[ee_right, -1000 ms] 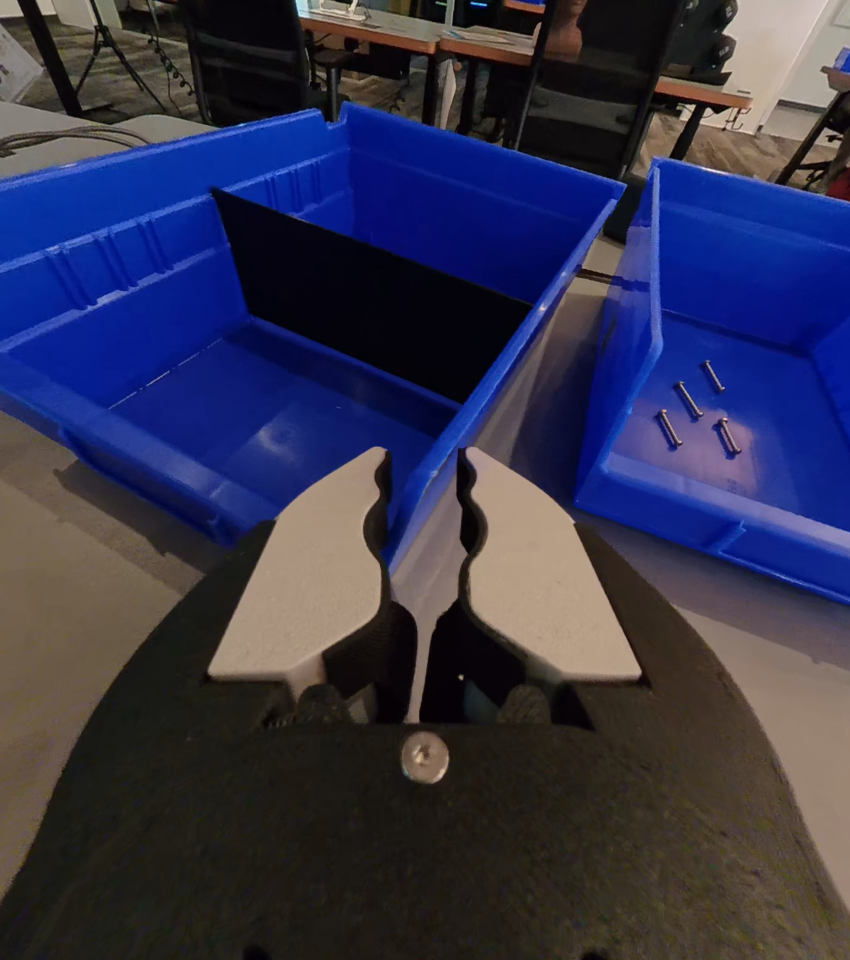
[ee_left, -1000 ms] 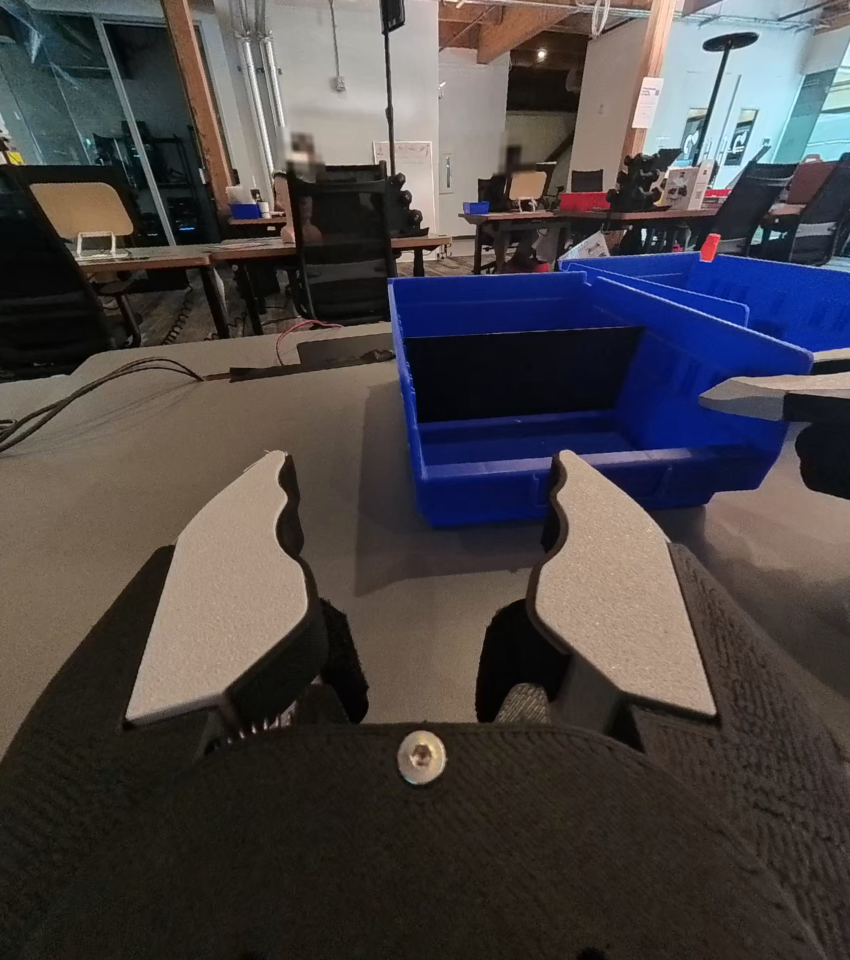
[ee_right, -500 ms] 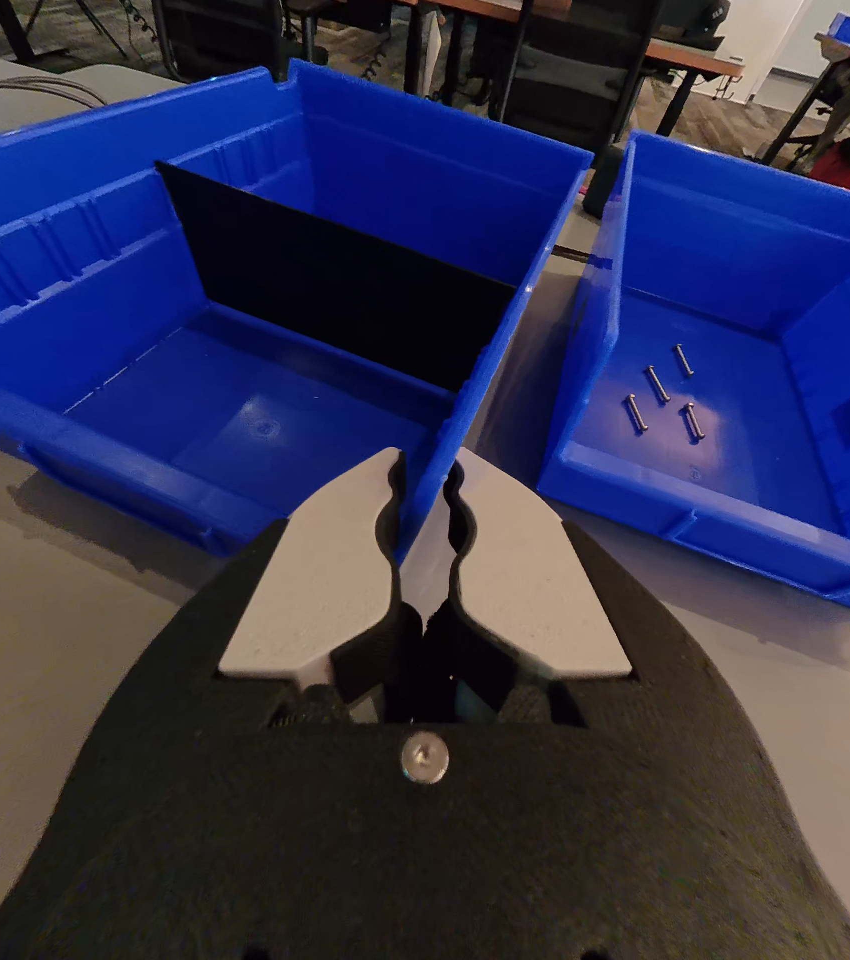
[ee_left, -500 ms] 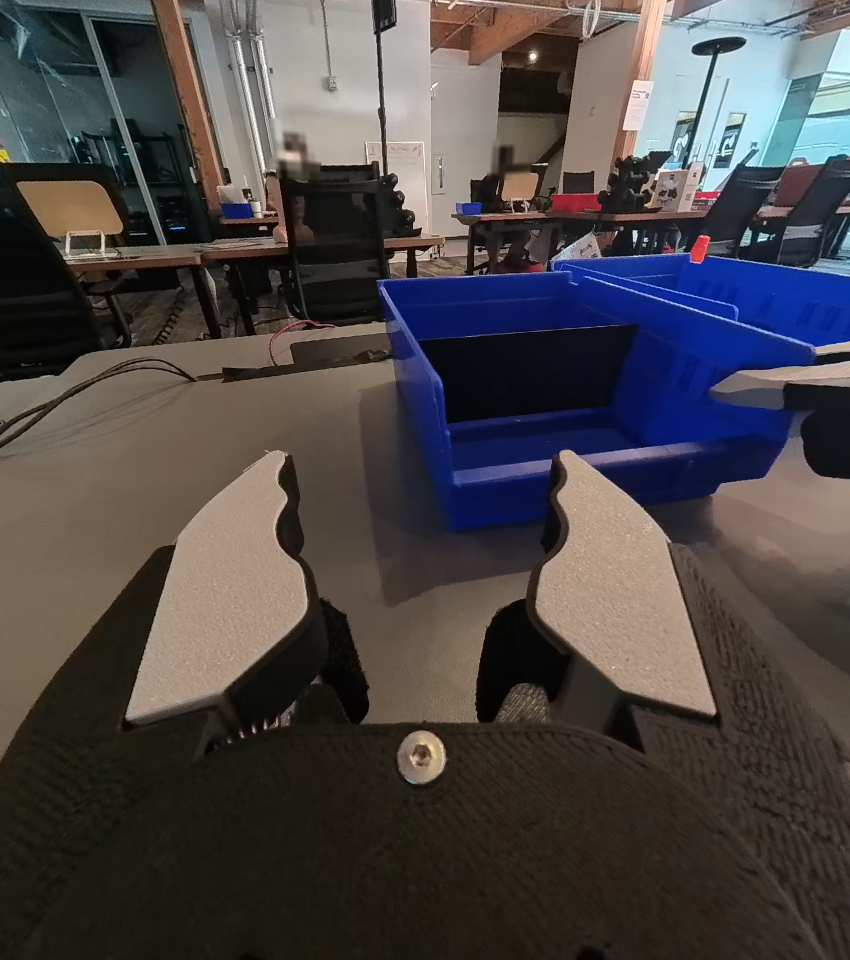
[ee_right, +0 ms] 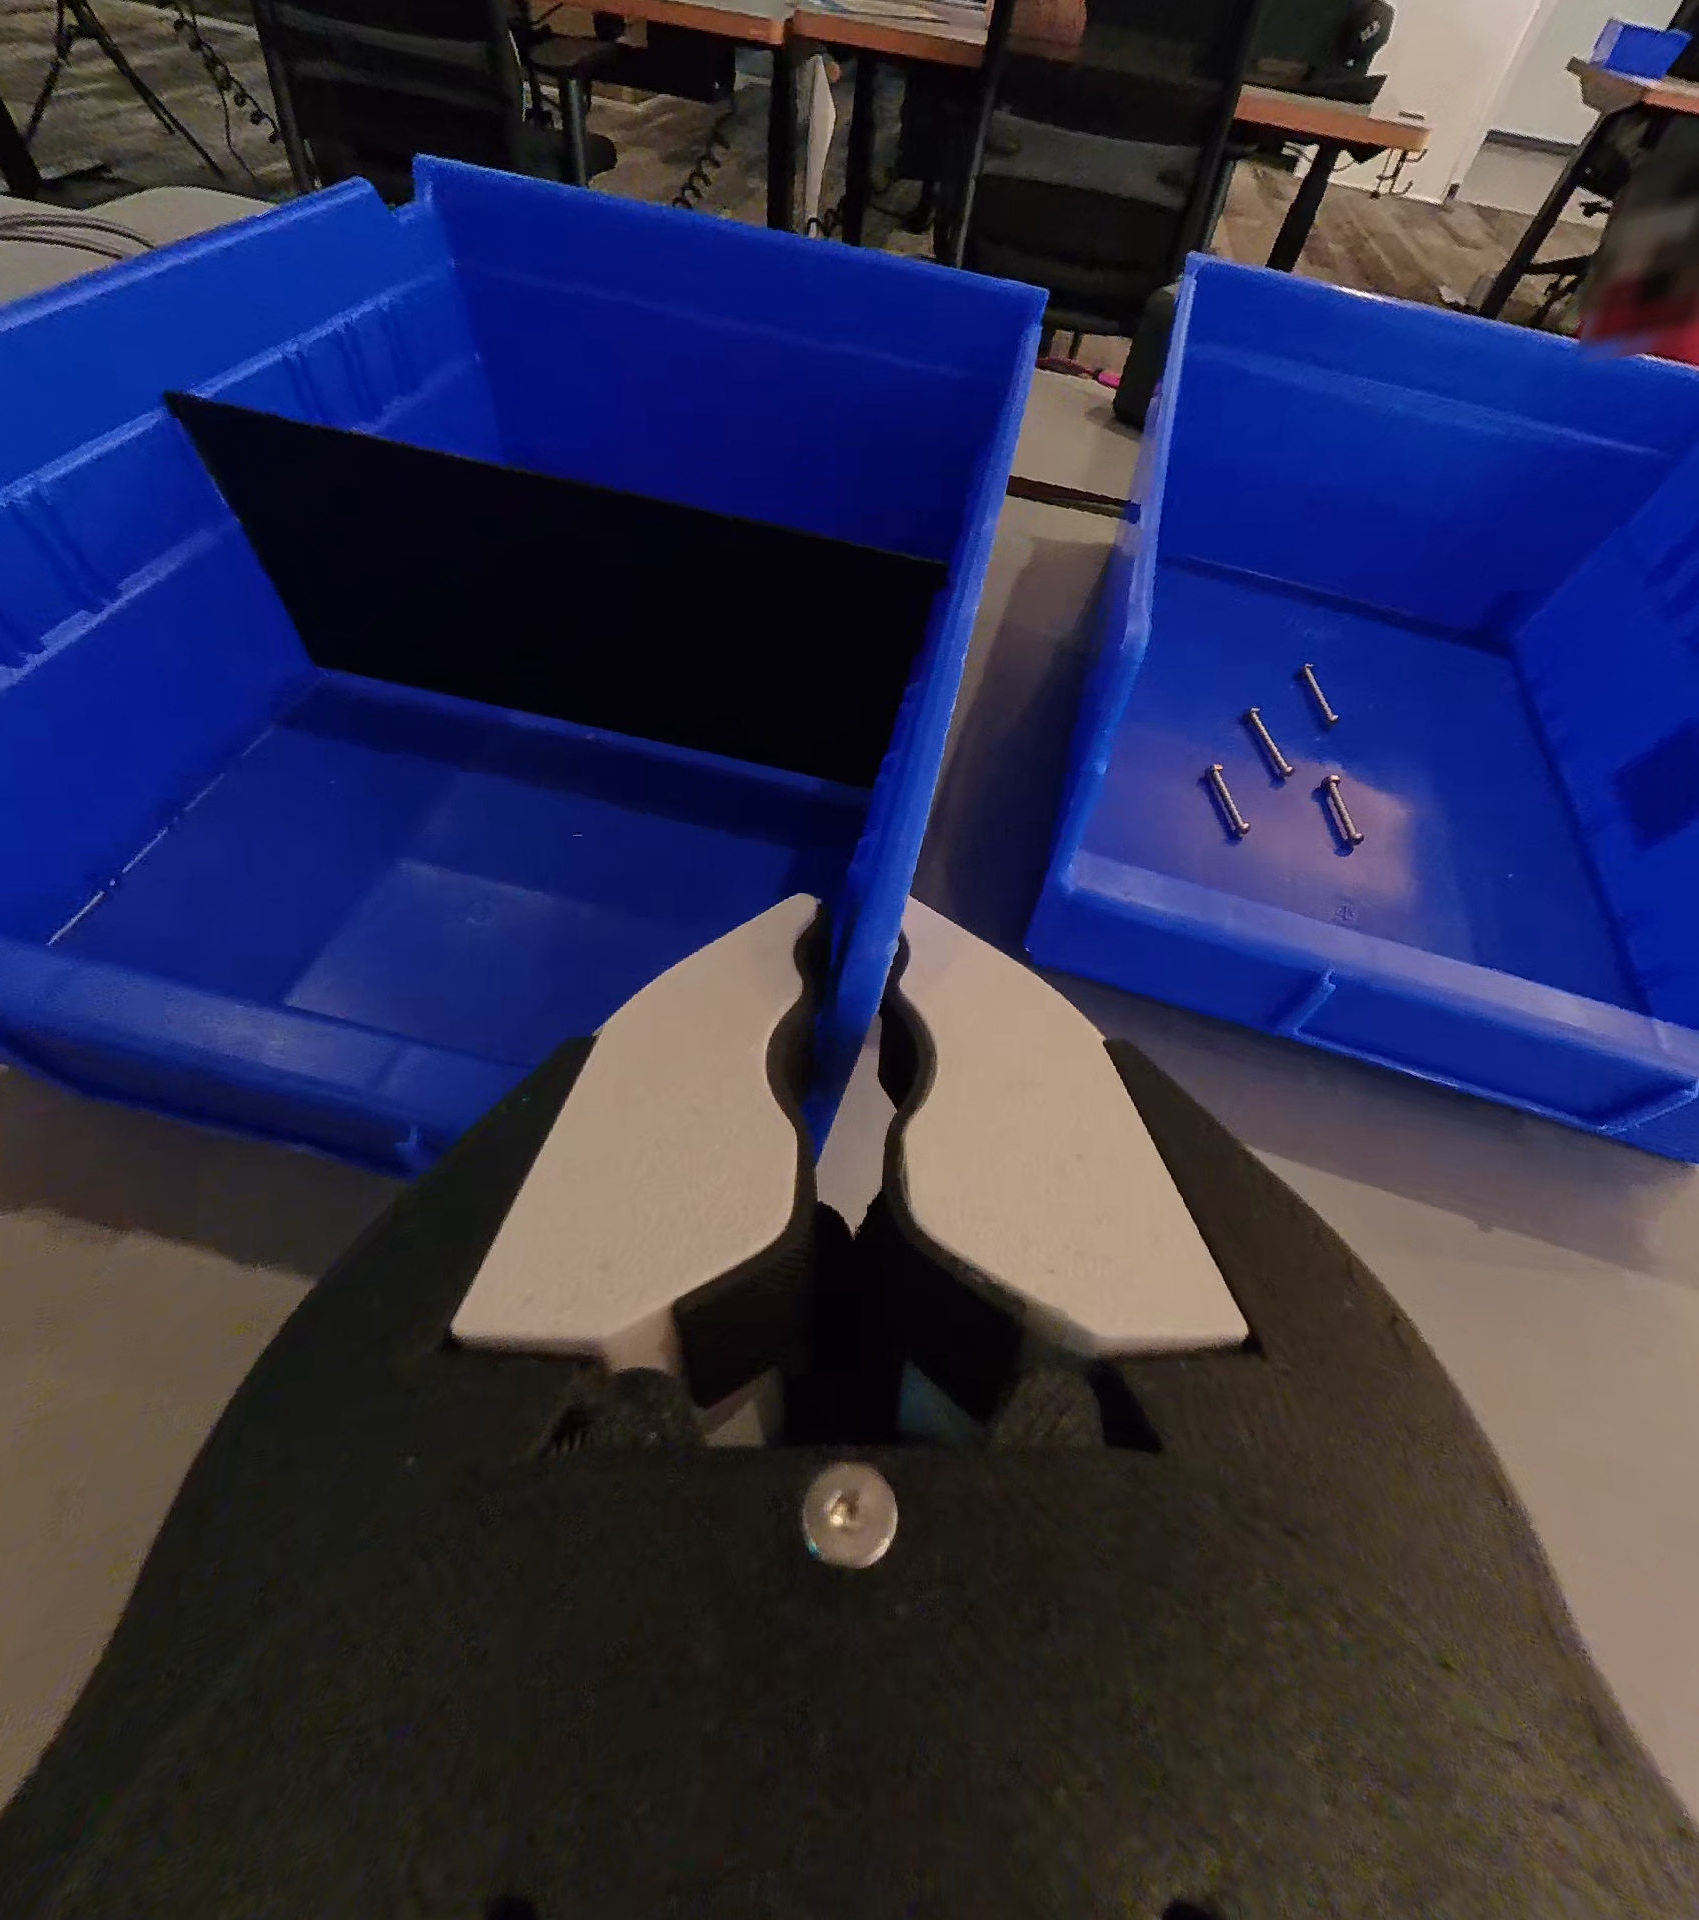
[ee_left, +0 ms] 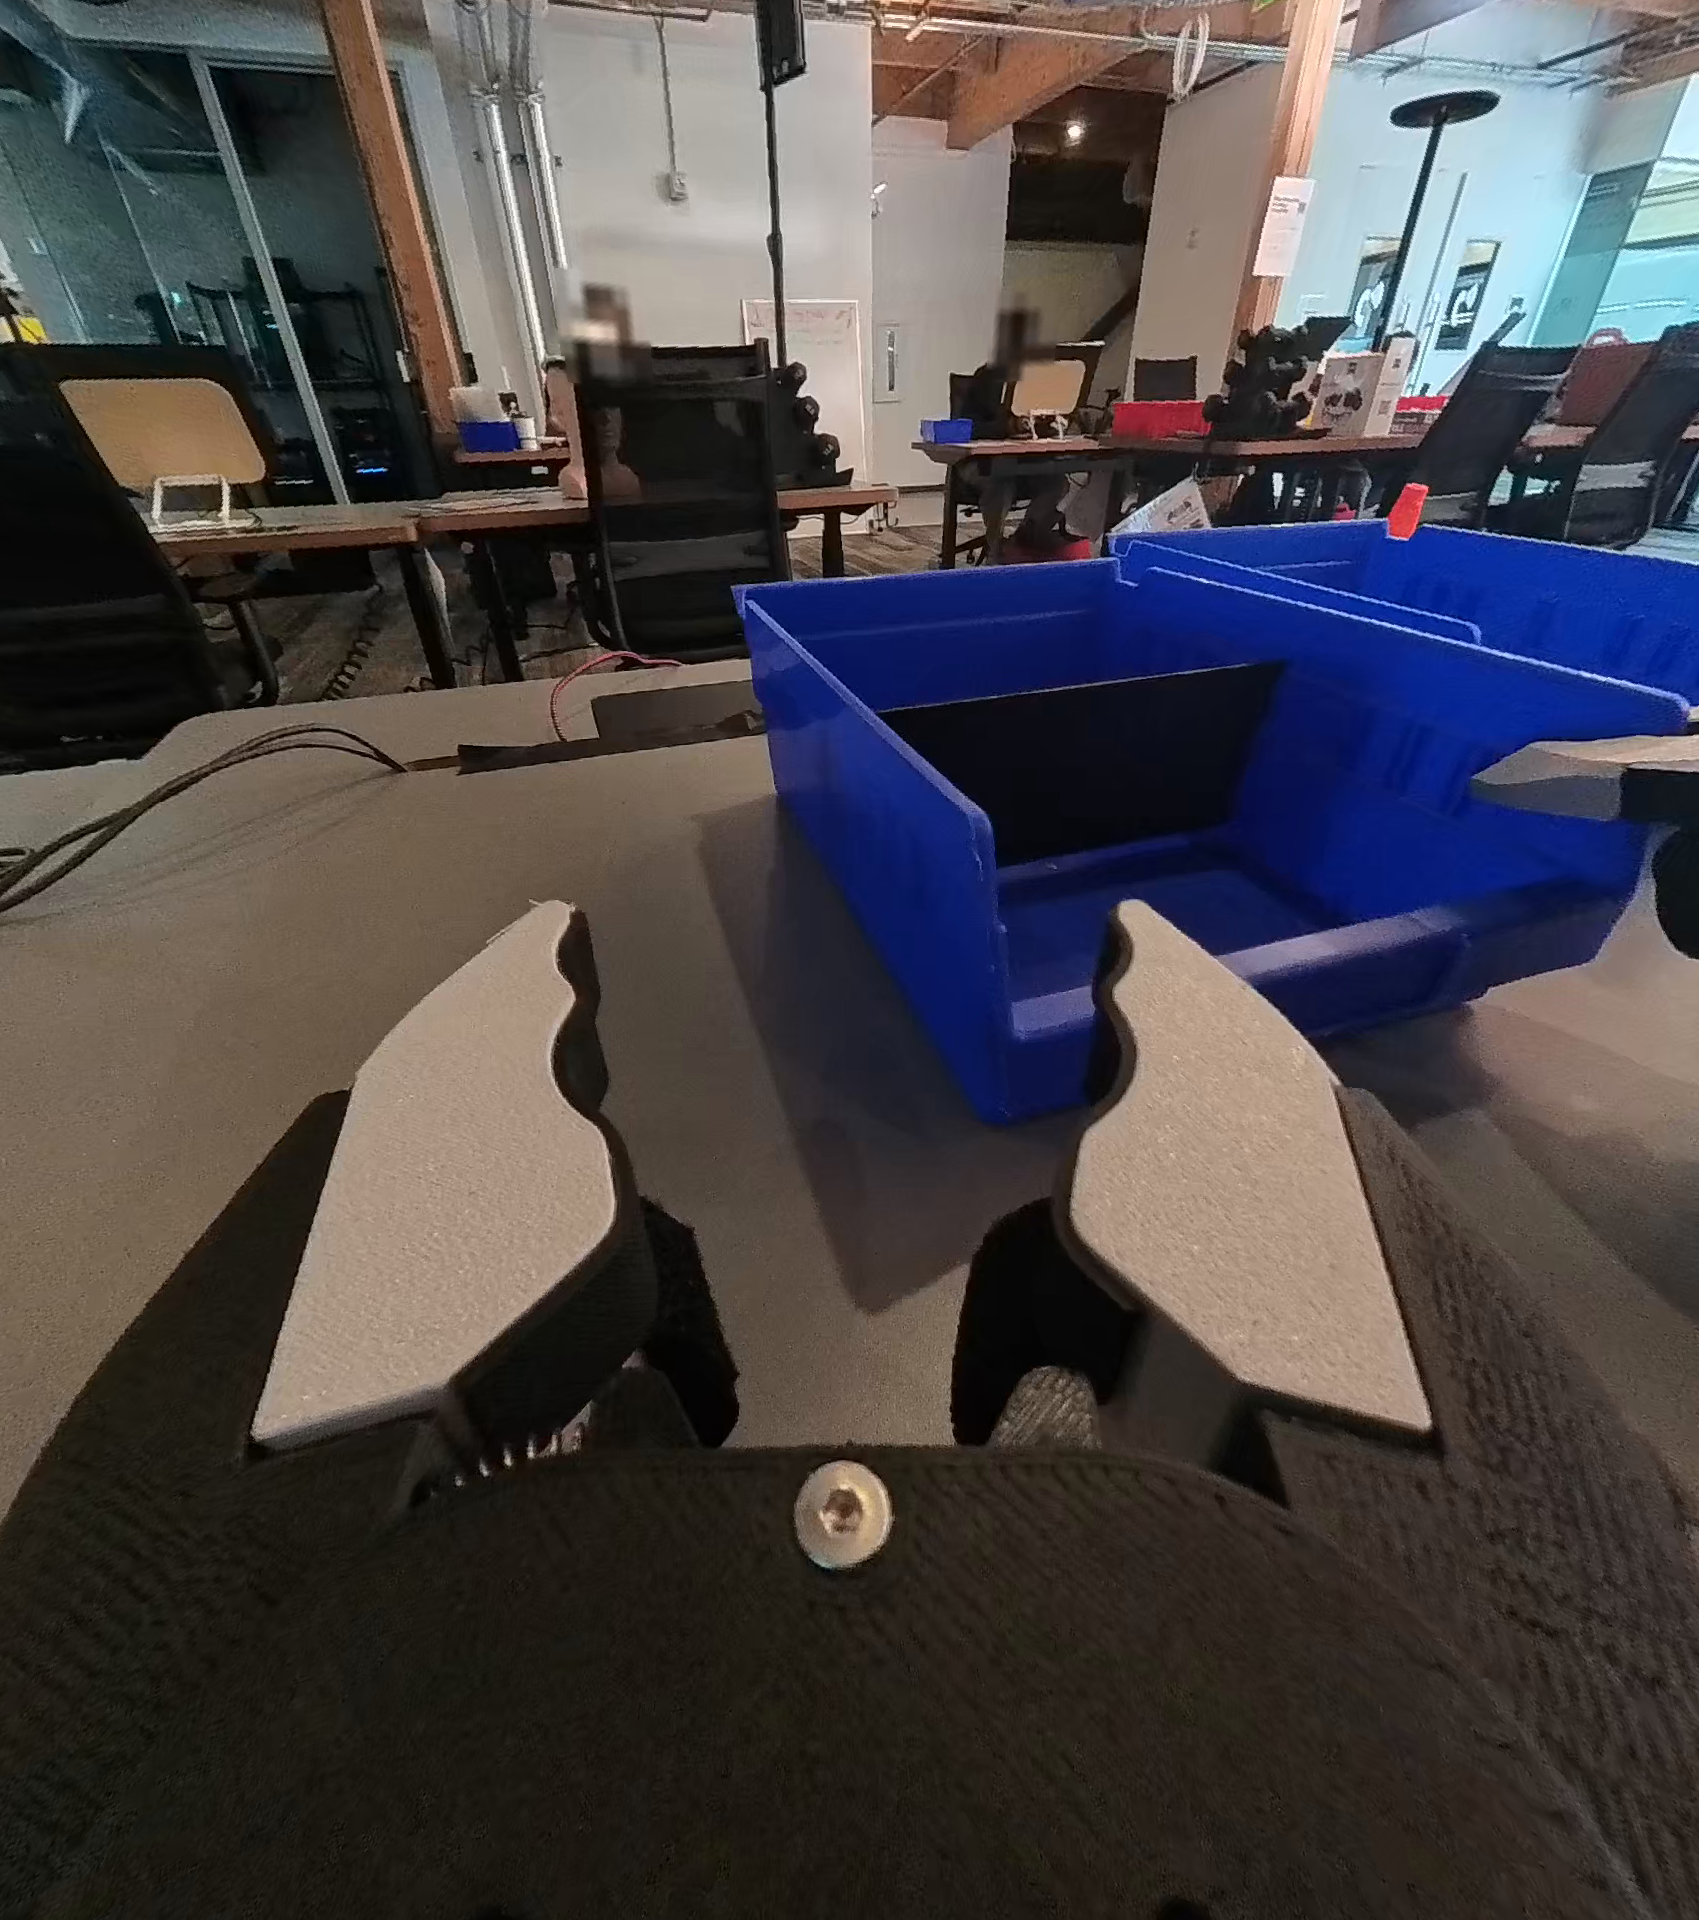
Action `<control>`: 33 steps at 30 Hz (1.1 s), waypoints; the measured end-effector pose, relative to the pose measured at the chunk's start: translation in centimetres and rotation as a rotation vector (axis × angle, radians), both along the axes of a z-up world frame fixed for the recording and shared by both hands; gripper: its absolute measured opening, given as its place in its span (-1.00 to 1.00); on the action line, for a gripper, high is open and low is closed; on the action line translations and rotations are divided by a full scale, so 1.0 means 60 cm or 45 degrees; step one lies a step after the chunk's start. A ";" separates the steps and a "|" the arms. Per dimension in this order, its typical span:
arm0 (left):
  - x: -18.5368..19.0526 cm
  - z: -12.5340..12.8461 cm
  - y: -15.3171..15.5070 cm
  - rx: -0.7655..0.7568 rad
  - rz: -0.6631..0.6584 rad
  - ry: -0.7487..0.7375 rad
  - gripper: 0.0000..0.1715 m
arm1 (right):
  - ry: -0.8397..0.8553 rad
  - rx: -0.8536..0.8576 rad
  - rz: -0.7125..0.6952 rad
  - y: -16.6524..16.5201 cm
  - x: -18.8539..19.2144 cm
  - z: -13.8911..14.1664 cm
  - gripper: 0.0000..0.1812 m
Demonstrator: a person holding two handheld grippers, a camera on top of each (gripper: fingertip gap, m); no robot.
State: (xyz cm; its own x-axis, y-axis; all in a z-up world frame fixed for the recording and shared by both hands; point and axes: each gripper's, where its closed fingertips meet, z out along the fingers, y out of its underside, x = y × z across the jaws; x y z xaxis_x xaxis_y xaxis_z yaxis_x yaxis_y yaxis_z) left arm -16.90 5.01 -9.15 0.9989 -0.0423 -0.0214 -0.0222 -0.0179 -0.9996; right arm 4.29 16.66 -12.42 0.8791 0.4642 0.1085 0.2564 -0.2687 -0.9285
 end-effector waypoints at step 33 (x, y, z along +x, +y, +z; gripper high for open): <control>-0.055 0.072 -0.074 -0.056 0.137 0.012 0.06 | 0.160 -0.046 -0.019 -0.290 0.153 0.015 -0.97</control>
State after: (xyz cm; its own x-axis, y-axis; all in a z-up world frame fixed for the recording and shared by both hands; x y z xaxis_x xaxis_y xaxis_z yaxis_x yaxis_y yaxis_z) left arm -20.19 0.55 -4.85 0.9975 0.0642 -0.0309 -0.0268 -0.0647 -0.9975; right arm 13.48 -0.74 -11.49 0.8916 0.4524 -0.0196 0.1344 -0.3056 -0.9426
